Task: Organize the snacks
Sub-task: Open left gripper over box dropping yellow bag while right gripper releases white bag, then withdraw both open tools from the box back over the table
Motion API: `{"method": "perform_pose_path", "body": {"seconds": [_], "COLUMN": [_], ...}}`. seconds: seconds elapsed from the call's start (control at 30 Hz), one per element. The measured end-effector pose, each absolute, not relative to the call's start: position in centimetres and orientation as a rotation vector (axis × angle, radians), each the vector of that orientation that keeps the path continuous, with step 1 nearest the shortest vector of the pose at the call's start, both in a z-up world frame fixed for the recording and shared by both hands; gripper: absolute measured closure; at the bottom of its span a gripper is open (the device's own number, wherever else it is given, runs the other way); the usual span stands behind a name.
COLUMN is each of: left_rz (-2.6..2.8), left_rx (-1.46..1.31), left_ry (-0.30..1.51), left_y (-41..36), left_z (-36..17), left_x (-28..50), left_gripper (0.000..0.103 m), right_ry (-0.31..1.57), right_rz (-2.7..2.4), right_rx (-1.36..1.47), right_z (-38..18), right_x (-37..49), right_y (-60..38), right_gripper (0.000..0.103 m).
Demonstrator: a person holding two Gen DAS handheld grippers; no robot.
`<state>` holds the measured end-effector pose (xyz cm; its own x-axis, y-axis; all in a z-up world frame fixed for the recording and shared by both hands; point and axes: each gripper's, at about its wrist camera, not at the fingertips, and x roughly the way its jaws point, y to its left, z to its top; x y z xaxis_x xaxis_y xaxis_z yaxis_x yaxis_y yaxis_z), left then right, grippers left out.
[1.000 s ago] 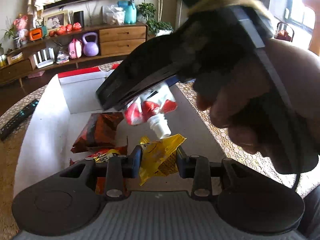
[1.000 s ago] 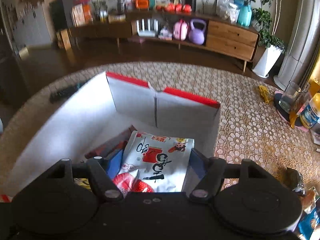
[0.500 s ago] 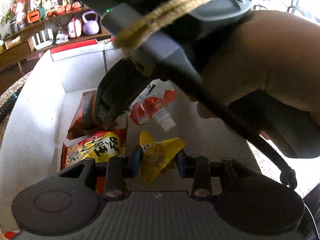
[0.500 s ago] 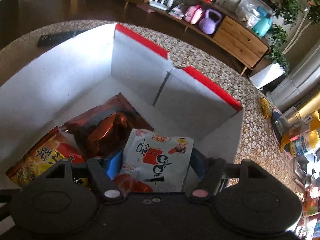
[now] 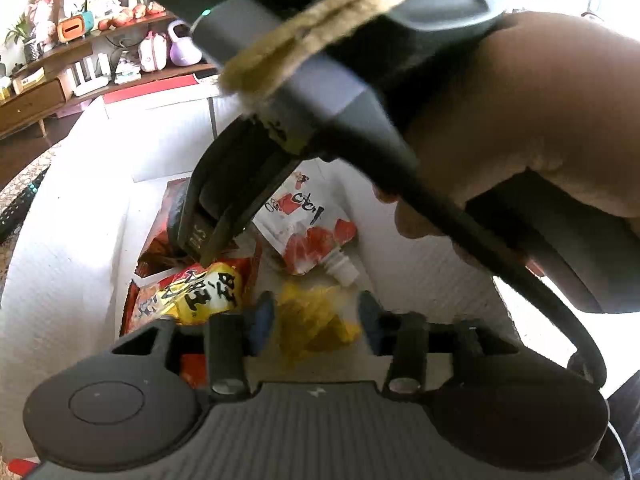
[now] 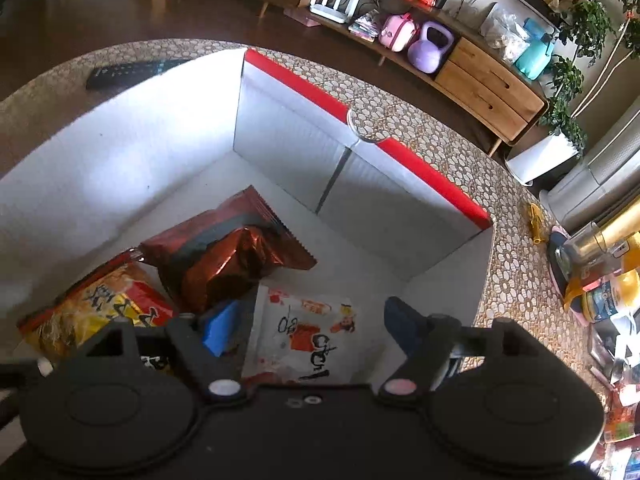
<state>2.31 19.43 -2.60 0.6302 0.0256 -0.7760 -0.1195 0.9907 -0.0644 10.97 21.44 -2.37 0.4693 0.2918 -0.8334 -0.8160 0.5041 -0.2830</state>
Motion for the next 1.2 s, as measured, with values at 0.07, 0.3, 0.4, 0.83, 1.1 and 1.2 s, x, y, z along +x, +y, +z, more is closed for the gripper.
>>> {"method": "perform_pose_path", "body": {"seconds": [0.07, 0.3, 0.4, 0.83, 1.1, 1.2], "left_rz": [0.096, 0.113, 0.124, 0.215, 0.236, 0.235], "left_rx": [-0.112, -0.114, -0.112, -0.105, -0.087, -0.073], "left_ry": [0.875, 0.865, 0.843, 0.681, 0.584, 0.558], "left_y": [19.2, 19.4, 19.3, 17.9, 16.3, 15.5], "left_z": [-2.5, -2.0, -1.4, 1.5, 3.2, 3.7], "left_x": [2.1, 1.5, 0.9, -1.9, -2.9, -2.9], "left_gripper": [0.039, 0.035, 0.032, 0.022, 0.018, 0.018], "right_ry": [0.793, 0.739, 0.712, 0.619, 0.589, 0.570], "right_rz": [0.765, 0.780, 0.789, 0.780, 0.742, 0.716], "right_rx": [-0.744, -0.646, -0.565, -0.220, -0.123, -0.099], "right_z": [-1.8, 1.6, 3.4, 7.9, 7.9, 7.6], "right_x": [10.8, 10.5, 10.4, 9.4, 7.6, 6.8], "right_y": [21.2, 19.4, 17.8, 7.2, 1.7, -0.3], "right_gripper": [0.024, 0.024, 0.024, 0.023, 0.023, 0.022]}}
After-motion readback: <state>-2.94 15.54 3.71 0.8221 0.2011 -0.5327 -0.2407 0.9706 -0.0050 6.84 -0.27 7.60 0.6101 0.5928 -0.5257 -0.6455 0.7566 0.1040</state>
